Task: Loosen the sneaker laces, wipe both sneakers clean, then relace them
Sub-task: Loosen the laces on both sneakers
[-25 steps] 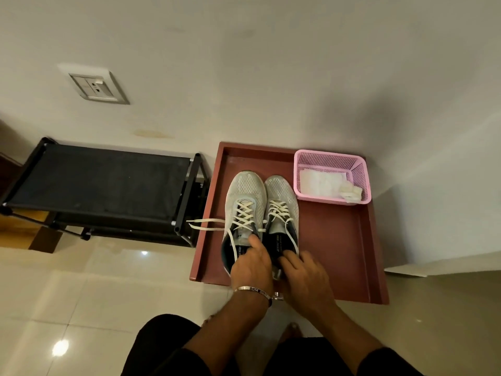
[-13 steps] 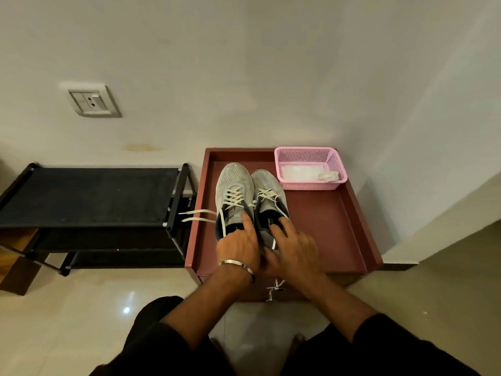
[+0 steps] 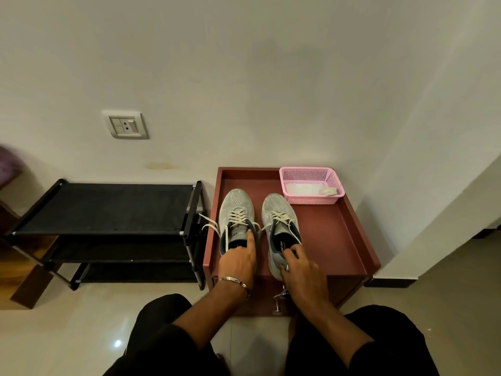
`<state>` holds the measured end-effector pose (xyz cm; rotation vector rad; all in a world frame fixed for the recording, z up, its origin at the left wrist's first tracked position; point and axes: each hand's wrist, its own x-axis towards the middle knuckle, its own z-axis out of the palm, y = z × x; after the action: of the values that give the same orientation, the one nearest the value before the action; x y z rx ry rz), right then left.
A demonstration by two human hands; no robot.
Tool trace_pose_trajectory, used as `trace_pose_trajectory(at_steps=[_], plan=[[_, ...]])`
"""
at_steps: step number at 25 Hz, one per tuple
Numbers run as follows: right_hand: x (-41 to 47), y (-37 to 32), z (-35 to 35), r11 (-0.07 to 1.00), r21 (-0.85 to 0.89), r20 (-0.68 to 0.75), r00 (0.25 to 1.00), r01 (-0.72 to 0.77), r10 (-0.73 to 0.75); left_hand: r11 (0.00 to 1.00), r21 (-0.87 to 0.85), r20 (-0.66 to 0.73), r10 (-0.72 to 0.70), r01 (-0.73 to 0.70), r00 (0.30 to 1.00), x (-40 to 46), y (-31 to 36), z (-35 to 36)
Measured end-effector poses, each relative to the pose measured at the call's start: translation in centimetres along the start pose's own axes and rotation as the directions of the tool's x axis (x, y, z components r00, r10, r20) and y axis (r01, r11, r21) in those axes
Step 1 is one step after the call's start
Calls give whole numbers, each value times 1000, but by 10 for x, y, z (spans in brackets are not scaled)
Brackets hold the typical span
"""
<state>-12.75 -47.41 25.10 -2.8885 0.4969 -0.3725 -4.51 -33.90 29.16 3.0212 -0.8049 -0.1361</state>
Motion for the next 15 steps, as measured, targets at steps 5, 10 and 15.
trace_pose_trajectory(at_steps=[5, 10, 15], plan=[[-11, -1, 1, 997, -29, -31, 997, -77, 76, 998, 40, 51, 38, -40, 998, 0, 1, 5], [-13, 7, 6, 999, 7, -123, 992, -37, 38, 997, 72, 47, 6, -10, 999, 7, 7, 5], [-12, 11, 9, 996, 68, -141, 988, -51, 60, 994, 112, 45, -16, 11, 999, 7, 0, 5]])
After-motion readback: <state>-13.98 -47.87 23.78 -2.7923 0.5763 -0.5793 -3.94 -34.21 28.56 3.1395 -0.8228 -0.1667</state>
